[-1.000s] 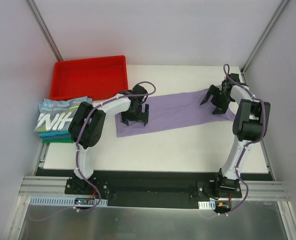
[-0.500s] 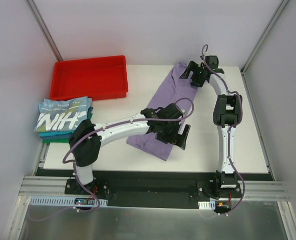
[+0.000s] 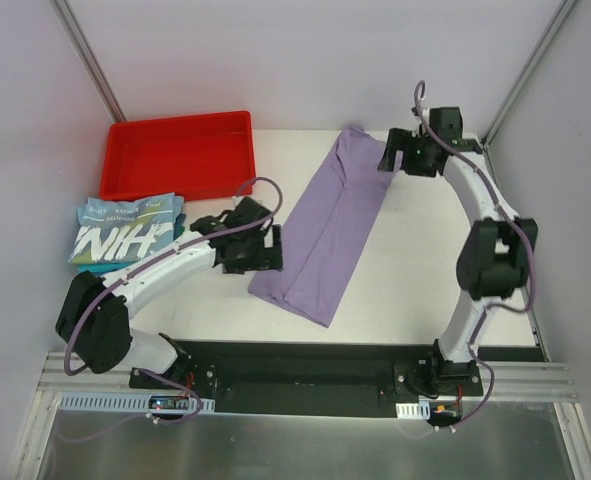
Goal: Fold and stack the t-shirts
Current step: Rotate the tshirt 60 degrees, then grab the bottom of the folded rectangular tshirt with both arms, then fold the folded rectangular tshirt in 1/3 of the way
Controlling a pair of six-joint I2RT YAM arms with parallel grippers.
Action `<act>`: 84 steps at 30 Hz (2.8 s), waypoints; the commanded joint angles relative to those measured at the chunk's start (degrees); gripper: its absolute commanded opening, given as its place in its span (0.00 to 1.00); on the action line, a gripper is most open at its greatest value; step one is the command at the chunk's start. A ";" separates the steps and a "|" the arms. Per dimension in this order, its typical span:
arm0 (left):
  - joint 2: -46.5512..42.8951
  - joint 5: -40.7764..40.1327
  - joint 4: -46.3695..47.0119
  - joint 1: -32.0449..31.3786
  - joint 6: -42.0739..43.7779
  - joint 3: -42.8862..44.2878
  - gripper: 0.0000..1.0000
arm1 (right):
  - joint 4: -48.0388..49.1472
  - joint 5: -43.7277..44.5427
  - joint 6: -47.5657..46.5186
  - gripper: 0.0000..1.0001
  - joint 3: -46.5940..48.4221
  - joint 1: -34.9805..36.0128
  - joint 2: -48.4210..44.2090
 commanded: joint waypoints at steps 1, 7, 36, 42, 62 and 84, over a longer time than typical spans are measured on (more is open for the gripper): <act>-2.31 -1.59 -1.66 7.99 -0.33 -5.22 0.99 | 3.92 7.84 -10.12 0.96 -22.55 8.41 -19.90; 1.20 0.61 0.27 12.13 1.08 -6.80 0.94 | 9.21 7.24 -5.21 0.96 -49.13 26.78 -38.91; 12.90 5.89 8.80 12.31 -1.90 -14.98 0.00 | 12.47 23.22 -0.46 0.40 -61.10 59.68 -25.12; 6.32 7.73 8.80 12.22 -4.18 -19.28 0.00 | 8.60 21.84 0.77 0.15 -60.93 64.07 -29.16; -18.06 16.00 -1.14 11.34 -1.03 -13.42 0.00 | -2.30 9.34 2.36 0.01 -59.61 59.62 -50.60; 23.87 11.69 -1.66 12.05 10.48 32.37 0.00 | 3.32 20.51 -10.56 0.00 -49.60 29.81 -41.48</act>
